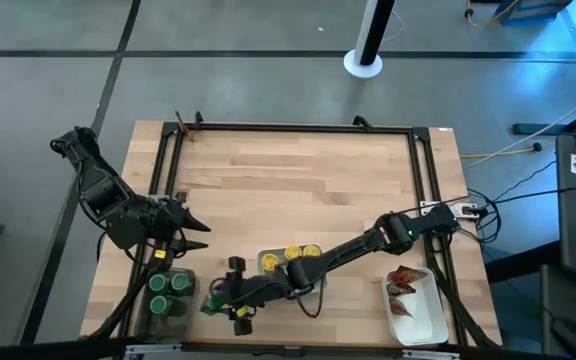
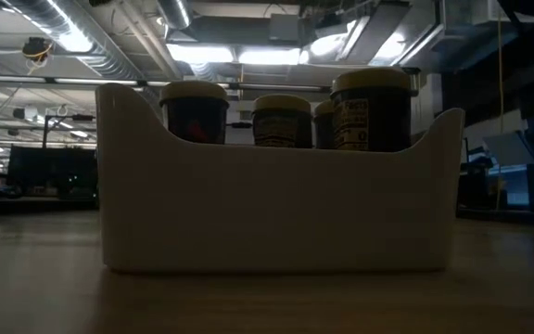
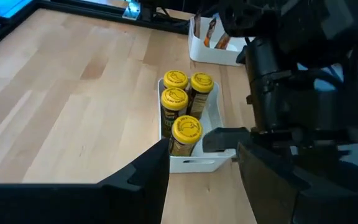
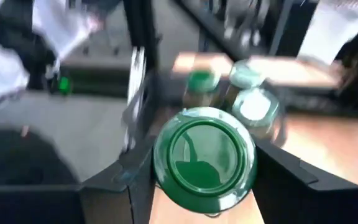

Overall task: Sort spices by type
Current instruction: Put the green seasoning bottle into the black bin

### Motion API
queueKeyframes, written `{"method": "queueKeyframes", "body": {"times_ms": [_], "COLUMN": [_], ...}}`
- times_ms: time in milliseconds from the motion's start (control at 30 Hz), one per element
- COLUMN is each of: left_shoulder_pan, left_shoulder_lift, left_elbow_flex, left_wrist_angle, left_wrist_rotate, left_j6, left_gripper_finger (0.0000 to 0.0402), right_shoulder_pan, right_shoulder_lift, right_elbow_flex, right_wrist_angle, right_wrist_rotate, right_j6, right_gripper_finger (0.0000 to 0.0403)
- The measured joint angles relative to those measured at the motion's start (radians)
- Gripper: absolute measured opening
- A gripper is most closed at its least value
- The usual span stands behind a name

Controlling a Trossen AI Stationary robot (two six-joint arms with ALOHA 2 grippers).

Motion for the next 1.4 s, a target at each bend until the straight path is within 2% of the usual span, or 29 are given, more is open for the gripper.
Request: {"method": "queueKeyframes", "body": {"times_ms": [200,433,700,767,933,1033,1200,1400], "left_shoulder_pan": [-0.01,-0.009,-0.01,-0.01,-0.007,-0.004,0.013,0.067], "left_shoulder_lift": [0.022,0.048,0.059,0.058,0.058,0.058,0.058,0.058], "left_elbow_flex": [0.0,0.0,0.0,0.0,0.0,0.0,0.0,0.0], "left_wrist_angle": [0.001,0.0,0.0,0.0,0.003,0.013,0.035,0.045], "left_wrist_rotate": [0.011,0.011,0.012,0.012,0.012,0.011,0.015,0.09], "left_j6": [-0.003,-0.003,-0.002,-0.003,0.006,0.005,0.026,0.068], "left_gripper_finger": [0.0171,0.0171,0.0171,0.0171,0.0171,0.0171,0.0185,0.0251], "right_shoulder_pan": [0.001,-0.002,-0.002,-0.003,-0.002,-0.001,0.006,0.033], "right_shoulder_lift": [0.0,0.012,0.032,0.036,0.047,0.031,-0.044,-0.157], "right_elbow_flex": [0.0,0.0,0.0,0.0,-0.001,-0.001,-0.001,-0.001], "right_wrist_angle": [-0.227,-0.311,-0.295,-0.298,-0.277,-0.278,-0.305,-0.492], "right_wrist_rotate": [0.019,0.027,0.025,0.025,0.026,0.026,0.028,0.036], "right_j6": [0.049,0.051,0.051,0.051,0.052,0.059,0.048,0.048], "right_gripper_finger": [0.0207,0.0207,0.0208,0.0225,0.0315,0.0352,0.0375,0.0377]}}
